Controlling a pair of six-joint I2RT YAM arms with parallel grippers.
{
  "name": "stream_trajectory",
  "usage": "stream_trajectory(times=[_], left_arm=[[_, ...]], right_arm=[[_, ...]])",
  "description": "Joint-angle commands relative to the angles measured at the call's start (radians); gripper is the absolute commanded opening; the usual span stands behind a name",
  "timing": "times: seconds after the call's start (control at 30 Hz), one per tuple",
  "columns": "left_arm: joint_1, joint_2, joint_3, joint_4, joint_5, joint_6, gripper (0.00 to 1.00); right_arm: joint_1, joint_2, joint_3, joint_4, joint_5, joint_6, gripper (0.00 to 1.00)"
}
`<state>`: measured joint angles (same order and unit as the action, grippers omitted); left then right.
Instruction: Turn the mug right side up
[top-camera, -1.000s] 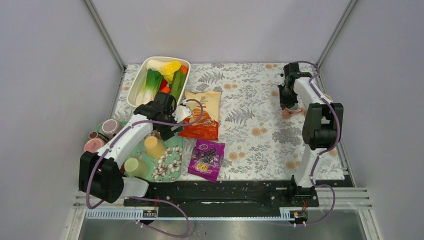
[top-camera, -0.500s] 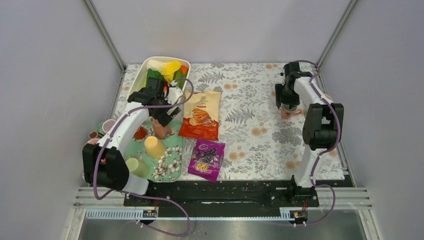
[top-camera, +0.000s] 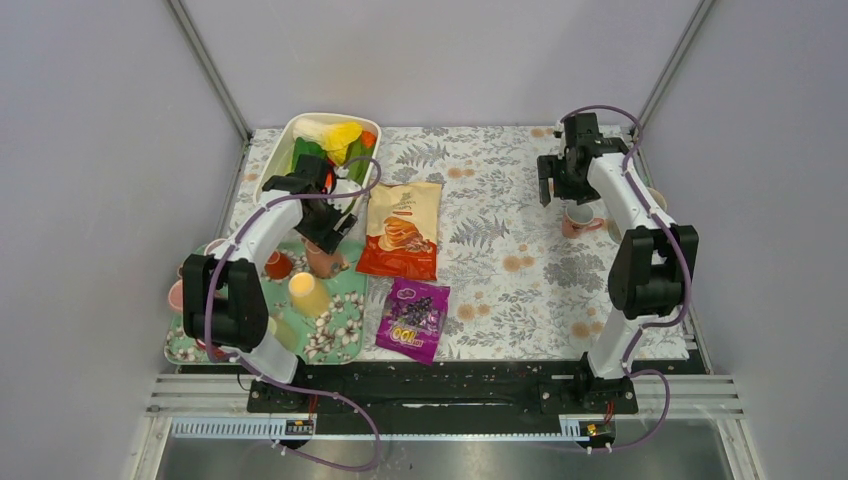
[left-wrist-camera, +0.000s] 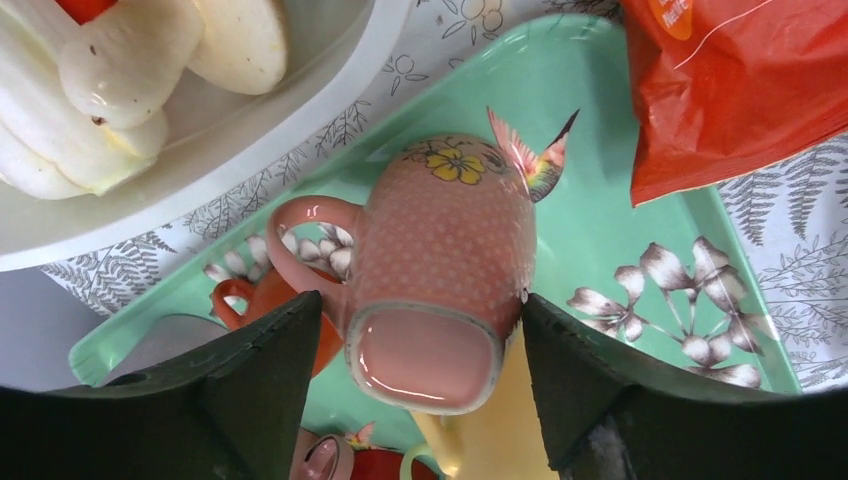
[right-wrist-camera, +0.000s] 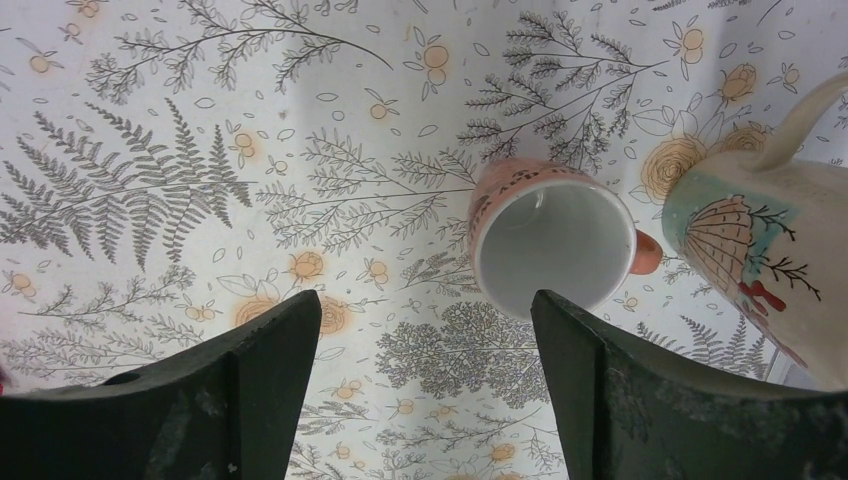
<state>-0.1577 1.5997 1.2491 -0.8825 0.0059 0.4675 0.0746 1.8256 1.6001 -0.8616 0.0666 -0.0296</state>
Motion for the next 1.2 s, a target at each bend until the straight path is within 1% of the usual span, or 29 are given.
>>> stream_trajectory(times=[0.0, 0.03, 0.1, 0.17, 0.27, 0.37, 0.4, 0.47, 0.6, 0.7, 0.8, 0.87, 0.93, 1.0, 1.07, 1.17], left_arm=[[-0.001, -0.027, -0.011, -0.027, 0.099, 0.003, 0.7], [-0.003, -0.035, -0.015, -0.042, 0.136, 0.02, 0.65], [-0.007, -0.05, -0.027, -0.066, 0.196, 0.047, 0.6], [-0.017, -0.064, -0.042, -0.08, 0.237, 0.075, 0.57], [-0.055, -0.082, -0.079, -0.101, 0.272, 0.137, 0.56], [-0.102, -0.083, -0.099, -0.112, 0.261, 0.16, 0.56], [-0.107, -0.083, -0.097, -0.118, 0.276, 0.165, 0.56], [-0.107, -0.093, -0.081, -0.141, 0.324, 0.179, 0.57], [-0.106, -0.128, -0.035, -0.154, 0.376, 0.16, 0.7], [-0.095, -0.147, 0.0, -0.1, 0.326, 0.055, 0.8], [-0.08, -0.112, 0.036, -0.066, 0.177, -0.059, 0.82], [-0.069, -0.071, 0.046, -0.051, 0.075, -0.096, 0.83], [-0.051, -0.019, 0.052, -0.046, 0.008, -0.103, 0.83], [-0.03, 0.039, 0.063, -0.049, -0.023, -0.106, 0.82], [-0.009, 0.089, 0.077, -0.059, -0.034, -0.107, 0.79], [0.009, 0.135, 0.097, -0.085, -0.011, -0.107, 0.73]], right_arm=[[0.021, -0.072, 0.032, -0.01, -0.014, -0.004, 0.87], [0.024, -0.078, 0.032, -0.011, -0.016, -0.004, 0.87], [0.031, -0.091, 0.032, -0.011, -0.021, -0.004, 0.87], [0.037, -0.109, 0.032, -0.01, -0.032, -0.006, 0.87], [0.042, -0.13, 0.029, -0.007, -0.04, -0.004, 0.87], [0.045, -0.148, 0.026, -0.005, -0.037, -0.004, 0.87], [0.046, -0.155, 0.024, -0.004, -0.038, -0.005, 0.87], [0.047, -0.164, 0.02, 0.001, -0.044, -0.004, 0.87], [0.051, -0.171, 0.015, 0.004, -0.042, -0.005, 0.87], [0.054, -0.171, 0.012, 0.004, -0.042, -0.006, 0.88], [0.057, -0.168, 0.007, 0.004, -0.031, -0.006, 0.88], [0.059, -0.168, 0.003, 0.005, -0.023, -0.006, 0.88], [0.06, -0.164, 0.001, 0.004, -0.025, -0.007, 0.88], [0.063, -0.161, 0.0, 0.004, -0.028, -0.007, 0.88], [0.062, -0.161, 0.0, 0.003, -0.027, -0.008, 0.88], [0.062, -0.159, 0.0, 0.003, -0.029, -0.01, 0.88]])
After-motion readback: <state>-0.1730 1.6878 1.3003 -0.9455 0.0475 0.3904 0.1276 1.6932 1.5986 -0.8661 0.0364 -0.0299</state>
